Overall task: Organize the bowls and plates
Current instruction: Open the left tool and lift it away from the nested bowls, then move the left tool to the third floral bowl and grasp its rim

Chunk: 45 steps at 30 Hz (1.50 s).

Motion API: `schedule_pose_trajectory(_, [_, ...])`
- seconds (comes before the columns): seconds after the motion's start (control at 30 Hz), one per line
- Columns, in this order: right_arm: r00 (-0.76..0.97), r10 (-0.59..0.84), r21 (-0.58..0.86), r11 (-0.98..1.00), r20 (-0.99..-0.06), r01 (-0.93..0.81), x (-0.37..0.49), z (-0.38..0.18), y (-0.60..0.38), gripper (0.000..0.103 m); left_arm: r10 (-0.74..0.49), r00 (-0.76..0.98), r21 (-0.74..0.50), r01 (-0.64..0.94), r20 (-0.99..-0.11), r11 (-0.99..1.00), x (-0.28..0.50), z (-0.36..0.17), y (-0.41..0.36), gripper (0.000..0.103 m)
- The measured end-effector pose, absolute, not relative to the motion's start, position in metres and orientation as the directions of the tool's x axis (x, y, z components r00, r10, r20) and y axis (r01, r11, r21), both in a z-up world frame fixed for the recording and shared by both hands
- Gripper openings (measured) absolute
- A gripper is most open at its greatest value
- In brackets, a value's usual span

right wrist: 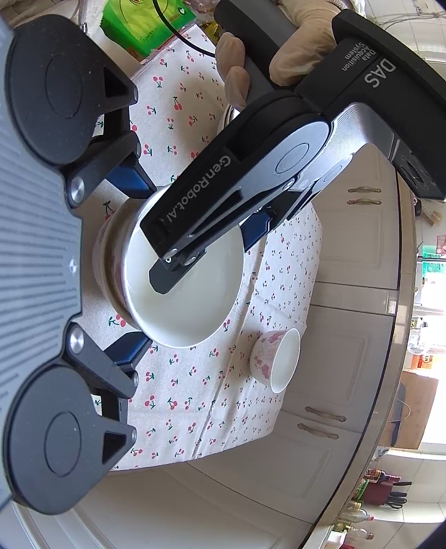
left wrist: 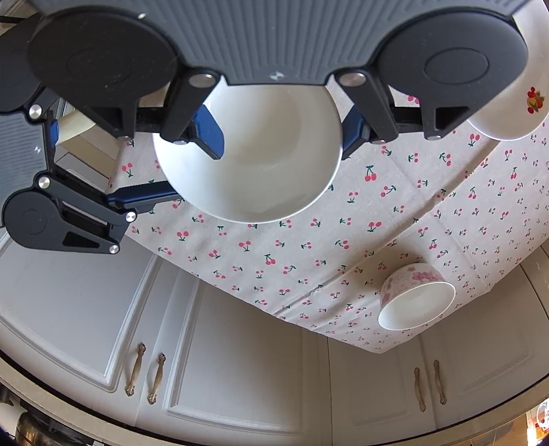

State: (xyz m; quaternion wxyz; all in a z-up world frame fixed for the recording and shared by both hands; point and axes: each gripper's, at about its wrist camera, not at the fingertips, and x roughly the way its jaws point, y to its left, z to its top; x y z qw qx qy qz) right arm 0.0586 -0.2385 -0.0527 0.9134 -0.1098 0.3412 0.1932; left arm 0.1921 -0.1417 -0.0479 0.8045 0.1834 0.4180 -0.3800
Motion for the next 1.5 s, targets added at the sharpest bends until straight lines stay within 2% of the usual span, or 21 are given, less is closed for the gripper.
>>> schedule_pose_trajectory(0.43, [0.687,0.285,-0.059,0.901,-0.668,-0.431,0.059,-0.054,-0.239,0.088,-0.463,0.363,-0.029,0.762,-0.809,0.647,0.193,-0.051,-0.140,0.071])
schedule_pose_trajectory(0.47, [0.686,0.289,-0.056,0.900,-0.668,-0.433,0.059,-0.054,-0.239,0.089,-0.464,0.365,-0.027,0.762,-0.807,0.647,0.193,-0.051,-0.140,0.073])
schedule_pose_trajectory(0.5, [0.694,0.286,-0.064,0.900,-0.661,-0.432,0.058,-0.053,-0.239,0.097,-0.469,0.367,-0.028,0.764,-0.804,0.645,0.192,-0.051,-0.139,0.074])
schedule_pose_trajectory(0.57, [0.719,0.287,-0.086,0.897,-0.633,-0.434,0.054,-0.049,-0.238,0.103,-0.480,0.371,-0.032,0.765,-0.795,0.643,0.192,-0.048,-0.137,0.078])
schedule_pose_trajectory(0.63, [0.719,0.305,-0.086,0.888,-0.624,-0.451,0.052,-0.046,-0.238,0.103,-0.486,0.381,-0.029,0.763,-0.787,0.646,0.191,-0.045,-0.135,0.084])
schedule_pose_trajectory(0.87, [0.734,0.283,-0.091,0.901,-0.618,-0.424,0.052,-0.042,-0.244,0.103,-0.513,0.374,-0.066,0.756,-0.773,0.651,0.186,-0.040,-0.122,0.090])
schedule_pose_trajectory(1.33, [0.725,0.245,-0.124,0.901,-0.644,-0.415,0.041,-0.051,-0.250,0.103,-0.525,0.372,-0.069,0.764,-0.765,0.642,0.169,-0.045,-0.118,0.090])
schedule_pose_trajectory(1.5, [0.731,0.235,-0.129,0.905,-0.641,-0.405,0.040,-0.049,-0.255,0.103,-0.535,0.403,-0.054,0.760,-0.742,0.647,0.169,-0.037,-0.113,0.095])
